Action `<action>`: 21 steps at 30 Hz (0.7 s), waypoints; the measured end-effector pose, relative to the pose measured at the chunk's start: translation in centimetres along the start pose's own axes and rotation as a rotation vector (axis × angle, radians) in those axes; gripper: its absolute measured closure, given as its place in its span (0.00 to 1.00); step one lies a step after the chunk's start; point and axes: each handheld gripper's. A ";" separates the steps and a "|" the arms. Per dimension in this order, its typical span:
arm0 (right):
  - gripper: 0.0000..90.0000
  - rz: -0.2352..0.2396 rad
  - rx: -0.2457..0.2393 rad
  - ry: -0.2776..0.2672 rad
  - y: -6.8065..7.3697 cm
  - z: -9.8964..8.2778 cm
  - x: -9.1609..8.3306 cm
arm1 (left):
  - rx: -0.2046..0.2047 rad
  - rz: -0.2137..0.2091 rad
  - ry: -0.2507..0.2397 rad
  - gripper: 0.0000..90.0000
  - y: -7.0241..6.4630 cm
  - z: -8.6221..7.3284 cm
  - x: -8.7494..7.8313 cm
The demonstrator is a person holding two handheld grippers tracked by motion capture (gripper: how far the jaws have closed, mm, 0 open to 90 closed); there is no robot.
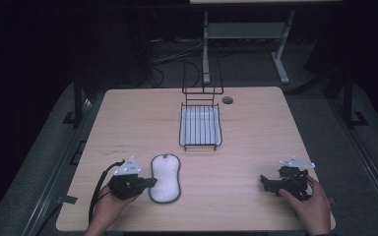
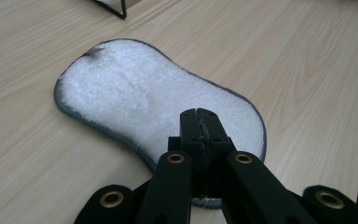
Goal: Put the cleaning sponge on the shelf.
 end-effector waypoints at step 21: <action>0.00 0.000 -0.001 0.000 0.0 0.0 0.0 | 0.051 -0.064 0.006 1.00 -1.4 3.9 3.5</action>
Point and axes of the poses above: each handheld gripper's, and its own axes: x roughly forward along the jaws, z roughly out of its top, y roughly to its left, and after that the axes turned 14 degrees about y, right-handed
